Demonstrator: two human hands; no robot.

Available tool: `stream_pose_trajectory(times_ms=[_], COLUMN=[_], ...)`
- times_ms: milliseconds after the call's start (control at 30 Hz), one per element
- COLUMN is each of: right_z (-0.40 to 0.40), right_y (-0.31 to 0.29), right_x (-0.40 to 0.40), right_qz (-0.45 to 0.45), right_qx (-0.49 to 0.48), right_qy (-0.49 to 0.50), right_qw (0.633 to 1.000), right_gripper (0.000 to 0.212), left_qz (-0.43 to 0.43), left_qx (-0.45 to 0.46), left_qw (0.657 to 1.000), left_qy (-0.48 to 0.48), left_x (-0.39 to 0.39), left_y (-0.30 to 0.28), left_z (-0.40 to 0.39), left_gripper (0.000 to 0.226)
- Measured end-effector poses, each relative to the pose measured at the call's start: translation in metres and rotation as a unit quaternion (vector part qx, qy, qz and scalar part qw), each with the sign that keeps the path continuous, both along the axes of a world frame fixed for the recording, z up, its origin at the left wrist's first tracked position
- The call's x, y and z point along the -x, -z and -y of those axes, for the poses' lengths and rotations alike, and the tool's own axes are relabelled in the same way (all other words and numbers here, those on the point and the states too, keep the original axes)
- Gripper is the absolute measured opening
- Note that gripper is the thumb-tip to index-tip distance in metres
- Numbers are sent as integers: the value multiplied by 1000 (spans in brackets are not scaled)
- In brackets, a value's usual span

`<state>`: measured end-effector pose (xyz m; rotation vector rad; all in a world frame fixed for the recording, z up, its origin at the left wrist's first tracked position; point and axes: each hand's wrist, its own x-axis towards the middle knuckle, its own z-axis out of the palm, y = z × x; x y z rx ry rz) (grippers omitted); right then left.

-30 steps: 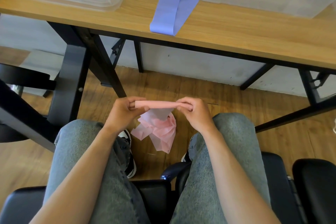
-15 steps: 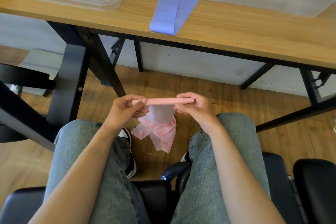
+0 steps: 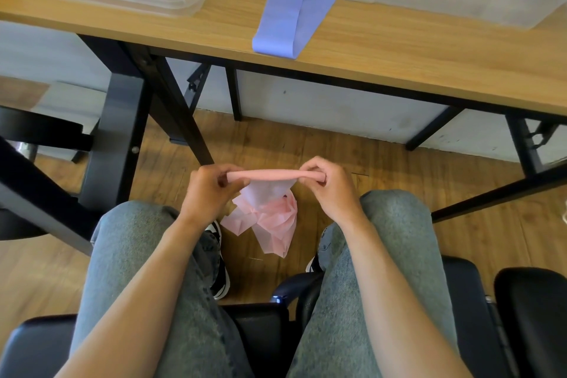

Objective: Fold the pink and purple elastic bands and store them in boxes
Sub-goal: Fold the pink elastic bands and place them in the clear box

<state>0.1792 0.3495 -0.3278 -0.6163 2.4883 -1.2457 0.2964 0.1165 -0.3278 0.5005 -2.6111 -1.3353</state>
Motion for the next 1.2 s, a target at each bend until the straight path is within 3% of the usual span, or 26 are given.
stream_pose_trajectory(times_ms=[133, 367, 467, 567, 667, 767, 867, 1000, 1200], right_z=[1, -3, -2, -2, -3, -1, -1, -1, 0], right_y=[-6, -25, -21, -12, -7, -3, 1, 0, -15], right_x=[-2, -1, 1, 4, 4, 2, 0, 0, 1], right_qz=[52, 211, 186, 115, 60, 27, 19, 62, 254], right_qx=[74, 248, 236, 186, 115, 26, -21, -12, 156], right_qy=[-28, 14, 38, 30, 14, 4, -19, -34, 29], right_qw=[995, 945, 953, 975, 991, 999, 999, 997, 954], right_gripper=[15, 25, 20, 25, 39, 34, 21, 10, 19], left_qz=[-67, -101, -98, -93, -63, -30, -22, -28, -1], left_qx=[-24, -149, -219, -193, -164, -67, 26, -13, -106], left_qw=[997, 983, 969, 976, 984, 997, 999, 999, 994], left_qy=[-38, -32, -53, -31, -19, -3, 2, -15, 14], left_x=[0, 1, 4, 3, 1, -1, 0, 1, 0], left_y=[-7, -17, -20, -15, -13, -8, -4, -2, -3], left_z=[-5, -6, -7, -3, 1, 3, 0, -4, -3], left_gripper=[25, 29, 27, 19, 35, 44, 35, 24, 17])
